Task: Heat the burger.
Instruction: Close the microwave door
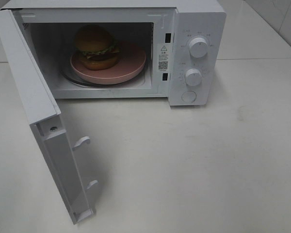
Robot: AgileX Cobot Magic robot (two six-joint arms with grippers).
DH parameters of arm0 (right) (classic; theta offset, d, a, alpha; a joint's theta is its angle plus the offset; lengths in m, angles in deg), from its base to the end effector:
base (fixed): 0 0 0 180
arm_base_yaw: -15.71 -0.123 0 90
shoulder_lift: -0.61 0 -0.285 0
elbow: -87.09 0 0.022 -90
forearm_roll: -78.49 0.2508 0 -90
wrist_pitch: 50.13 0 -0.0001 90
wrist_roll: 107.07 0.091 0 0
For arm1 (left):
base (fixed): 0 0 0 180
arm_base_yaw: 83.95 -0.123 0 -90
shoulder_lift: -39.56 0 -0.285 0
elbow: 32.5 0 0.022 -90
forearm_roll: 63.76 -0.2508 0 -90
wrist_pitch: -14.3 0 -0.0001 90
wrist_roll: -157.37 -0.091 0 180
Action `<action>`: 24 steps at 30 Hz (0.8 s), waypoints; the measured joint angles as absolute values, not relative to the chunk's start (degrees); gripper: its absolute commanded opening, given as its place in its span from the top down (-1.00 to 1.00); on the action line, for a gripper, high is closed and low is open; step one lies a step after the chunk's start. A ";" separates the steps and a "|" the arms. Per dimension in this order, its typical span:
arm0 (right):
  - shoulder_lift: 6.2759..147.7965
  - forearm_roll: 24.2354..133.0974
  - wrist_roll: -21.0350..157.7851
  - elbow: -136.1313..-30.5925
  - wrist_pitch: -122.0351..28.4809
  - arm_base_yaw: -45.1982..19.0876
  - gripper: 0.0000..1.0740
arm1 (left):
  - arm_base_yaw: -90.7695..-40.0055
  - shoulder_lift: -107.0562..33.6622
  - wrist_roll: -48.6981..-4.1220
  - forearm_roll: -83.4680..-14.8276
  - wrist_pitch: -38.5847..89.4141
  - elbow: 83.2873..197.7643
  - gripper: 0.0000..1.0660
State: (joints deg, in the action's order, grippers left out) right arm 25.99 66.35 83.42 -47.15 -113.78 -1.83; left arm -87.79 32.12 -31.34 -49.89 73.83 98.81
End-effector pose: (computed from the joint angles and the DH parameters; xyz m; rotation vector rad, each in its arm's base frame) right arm 0.0401 -0.0053 0.2846 -0.1605 2.3207 -0.0249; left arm -0.0046 -0.0192 0.2803 0.0934 1.9965 -0.1479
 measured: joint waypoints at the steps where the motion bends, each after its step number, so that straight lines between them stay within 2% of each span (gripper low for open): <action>1: 25.99 66.35 83.42 -47.15 -113.78 -1.83 -0.42 | -87.79 32.12 -31.34 -49.89 73.83 98.81 -0.83; 12: 12.01 68.87 83.47 -45.03 -110.40 6.65 -0.42 | -87.79 32.12 -31.34 -49.95 73.83 98.81 -0.83; 24: 8.17 69.04 83.47 -45.03 -110.40 9.35 -0.42 | -87.79 32.12 -31.34 -49.95 73.83 98.81 -0.83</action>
